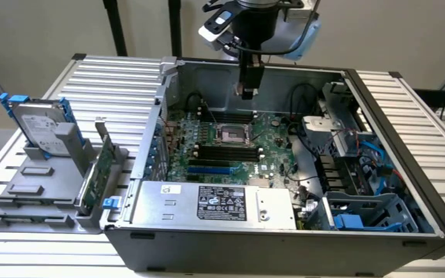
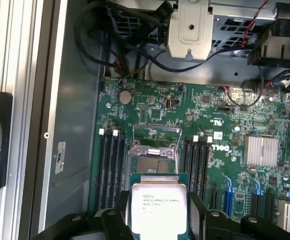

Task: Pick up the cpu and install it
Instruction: 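Place the cpu into insertion slot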

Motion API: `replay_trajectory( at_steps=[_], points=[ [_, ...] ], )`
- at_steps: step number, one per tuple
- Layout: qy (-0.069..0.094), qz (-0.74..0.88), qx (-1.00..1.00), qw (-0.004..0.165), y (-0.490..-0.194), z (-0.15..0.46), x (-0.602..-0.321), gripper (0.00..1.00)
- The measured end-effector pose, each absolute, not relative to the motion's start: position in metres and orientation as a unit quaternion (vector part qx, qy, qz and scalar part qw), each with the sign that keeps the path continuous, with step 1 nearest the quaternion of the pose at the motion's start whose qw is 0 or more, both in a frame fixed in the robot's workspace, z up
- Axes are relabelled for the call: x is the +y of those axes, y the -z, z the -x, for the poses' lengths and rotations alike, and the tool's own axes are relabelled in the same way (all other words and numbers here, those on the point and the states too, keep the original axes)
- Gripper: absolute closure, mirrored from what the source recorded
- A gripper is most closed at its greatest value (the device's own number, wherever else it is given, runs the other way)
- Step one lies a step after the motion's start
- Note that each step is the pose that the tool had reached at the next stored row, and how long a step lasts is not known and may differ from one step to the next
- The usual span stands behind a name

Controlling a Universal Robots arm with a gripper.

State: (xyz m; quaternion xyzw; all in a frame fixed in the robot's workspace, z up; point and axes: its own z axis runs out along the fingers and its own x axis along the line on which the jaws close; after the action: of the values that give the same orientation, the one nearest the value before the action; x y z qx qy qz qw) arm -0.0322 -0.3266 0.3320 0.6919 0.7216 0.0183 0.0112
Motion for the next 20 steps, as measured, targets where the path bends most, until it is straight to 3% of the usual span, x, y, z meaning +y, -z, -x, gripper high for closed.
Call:
replay_trajectory(
  at_steps=[20],
  points=[
    [-0.015, -0.695, 0.719, 0.009, -0.308, 0.044, -0.328, 0.45]
  ],
)
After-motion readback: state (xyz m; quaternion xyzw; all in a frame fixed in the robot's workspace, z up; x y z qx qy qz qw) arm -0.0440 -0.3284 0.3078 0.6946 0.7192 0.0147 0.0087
